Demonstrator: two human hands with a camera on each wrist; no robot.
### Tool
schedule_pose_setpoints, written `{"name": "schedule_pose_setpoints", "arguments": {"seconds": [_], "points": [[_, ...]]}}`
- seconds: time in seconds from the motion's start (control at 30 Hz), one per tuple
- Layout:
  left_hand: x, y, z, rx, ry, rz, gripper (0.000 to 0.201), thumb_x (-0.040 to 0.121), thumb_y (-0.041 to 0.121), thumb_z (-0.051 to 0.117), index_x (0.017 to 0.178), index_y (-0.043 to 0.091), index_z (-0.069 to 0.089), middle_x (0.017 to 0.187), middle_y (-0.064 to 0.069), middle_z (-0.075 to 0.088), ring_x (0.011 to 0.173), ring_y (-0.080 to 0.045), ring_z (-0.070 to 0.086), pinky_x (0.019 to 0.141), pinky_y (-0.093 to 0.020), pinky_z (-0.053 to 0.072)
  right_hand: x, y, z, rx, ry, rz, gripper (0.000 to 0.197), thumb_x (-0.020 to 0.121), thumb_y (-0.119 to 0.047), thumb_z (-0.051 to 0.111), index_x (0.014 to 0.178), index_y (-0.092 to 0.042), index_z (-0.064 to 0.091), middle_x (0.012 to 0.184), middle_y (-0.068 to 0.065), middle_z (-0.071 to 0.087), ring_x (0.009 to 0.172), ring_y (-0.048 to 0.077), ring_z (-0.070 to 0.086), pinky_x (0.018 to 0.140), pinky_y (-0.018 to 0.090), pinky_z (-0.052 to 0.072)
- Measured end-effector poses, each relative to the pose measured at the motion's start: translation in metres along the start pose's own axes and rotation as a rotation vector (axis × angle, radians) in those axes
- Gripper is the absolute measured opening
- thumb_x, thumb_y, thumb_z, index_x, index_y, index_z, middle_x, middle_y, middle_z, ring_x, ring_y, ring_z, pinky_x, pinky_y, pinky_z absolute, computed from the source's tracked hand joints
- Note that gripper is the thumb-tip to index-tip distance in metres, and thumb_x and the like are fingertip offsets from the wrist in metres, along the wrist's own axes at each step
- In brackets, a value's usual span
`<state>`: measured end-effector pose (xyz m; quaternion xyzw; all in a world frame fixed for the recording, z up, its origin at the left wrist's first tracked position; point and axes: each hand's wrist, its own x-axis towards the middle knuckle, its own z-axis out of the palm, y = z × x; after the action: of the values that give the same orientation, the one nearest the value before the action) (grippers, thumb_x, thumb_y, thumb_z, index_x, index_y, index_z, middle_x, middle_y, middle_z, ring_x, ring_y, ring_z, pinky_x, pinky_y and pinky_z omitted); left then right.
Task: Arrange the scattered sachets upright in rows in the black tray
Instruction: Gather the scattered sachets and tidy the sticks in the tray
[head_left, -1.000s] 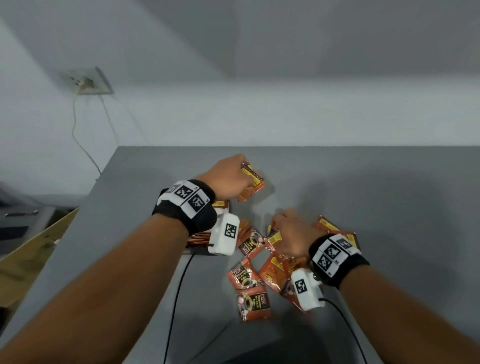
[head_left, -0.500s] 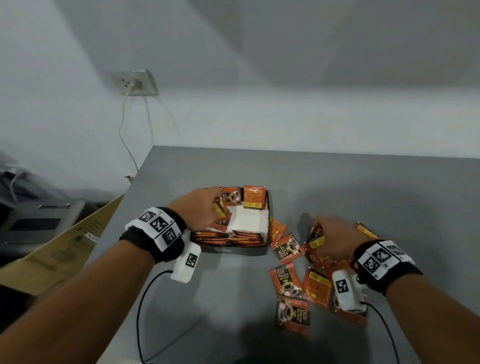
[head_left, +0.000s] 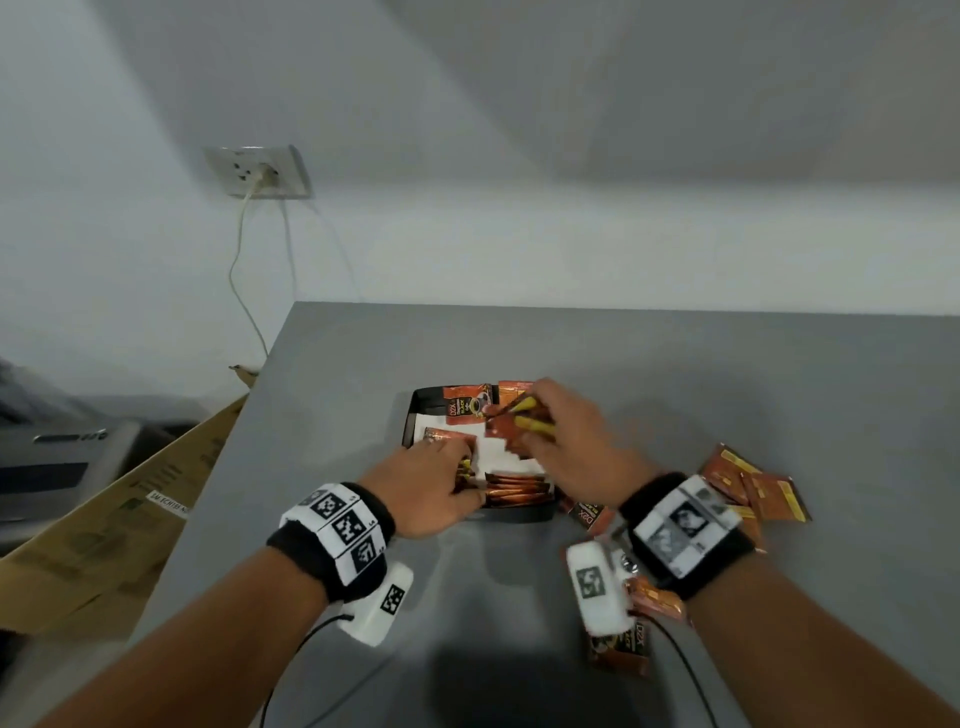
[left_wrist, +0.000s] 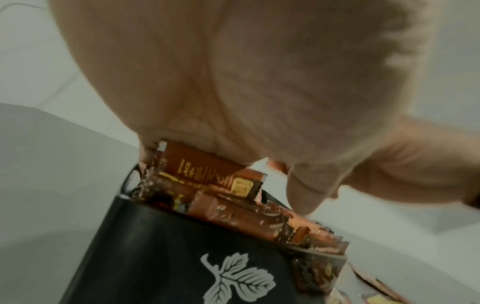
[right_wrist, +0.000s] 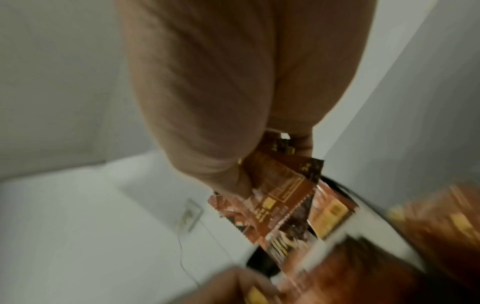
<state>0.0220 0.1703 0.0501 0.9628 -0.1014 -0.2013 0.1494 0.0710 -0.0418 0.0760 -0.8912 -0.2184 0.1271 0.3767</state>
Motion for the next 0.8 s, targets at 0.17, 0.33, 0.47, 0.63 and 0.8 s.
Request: {"name": "schedule_pose_setpoints", "arguments": {"seconds": [0.17,0.33,0.47,0.63,0.8], "points": [[-0.007,-0.010,0.002,-0.144,0.132,0.009,0.041,0.083,0.040,0.059,0.120,0.026,0.050,0.107,0.005,0.065,0.087,-0.013,0.061,0.078,-0.036,0.055,0.003,0.011,0.034,-0.243,-0.142,-0.031,0.015,0.092,-0.034,0.063,0.101,-0.028,0.053,0.096,-0.012,0.057,0.088,0.010,0.056,0.081,0.030,0.050],[-0.012,-0.013,0.023,-0.202,0.205,0.070,0.040,0.085,0.042,0.060,0.120,0.032,0.043,0.107,0.006,0.059,0.087,-0.010,0.058,0.074,-0.029,0.052,-0.005,0.019,0.042,-0.380,-0.196,-0.032,0.046,0.084,-0.063,0.056,0.119,-0.034,0.047,0.110,-0.015,0.059,0.104,0.010,0.055,0.107,0.033,0.040],[-0.007,-0.015,0.027,-0.073,0.254,0.104,0.050,0.084,0.054,0.056,0.126,0.027,0.048,0.116,0.004,0.062,0.103,-0.013,0.056,0.090,-0.032,0.050,-0.006,0.017,0.048,-0.474,-0.172,-0.078,0.075,0.084,-0.068,0.050,0.144,-0.025,0.037,0.145,-0.008,0.047,0.135,0.014,0.042,0.122,0.044,0.018],[-0.005,-0.018,0.020,-0.016,0.238,0.123,0.069,0.080,0.052,0.057,0.141,0.022,0.046,0.130,0.004,0.059,0.117,-0.016,0.052,0.105,-0.033,0.042,-0.004,0.010,0.047,-0.459,-0.171,-0.031,0.090,0.079,-0.062,0.056,0.153,-0.027,0.020,0.154,-0.005,0.037,0.141,0.019,0.035,0.122,0.053,0.016],[-0.006,-0.009,0.022,0.033,0.224,0.128,0.077,0.075,0.052,0.055,0.144,0.022,0.041,0.132,0.004,0.059,0.119,-0.017,0.053,0.107,-0.039,0.040,0.000,0.004,0.053,-0.517,-0.189,-0.069,0.098,0.072,-0.060,0.053,0.154,-0.027,0.012,0.156,-0.001,0.029,0.143,0.026,0.030,0.121,0.056,0.015]]}}
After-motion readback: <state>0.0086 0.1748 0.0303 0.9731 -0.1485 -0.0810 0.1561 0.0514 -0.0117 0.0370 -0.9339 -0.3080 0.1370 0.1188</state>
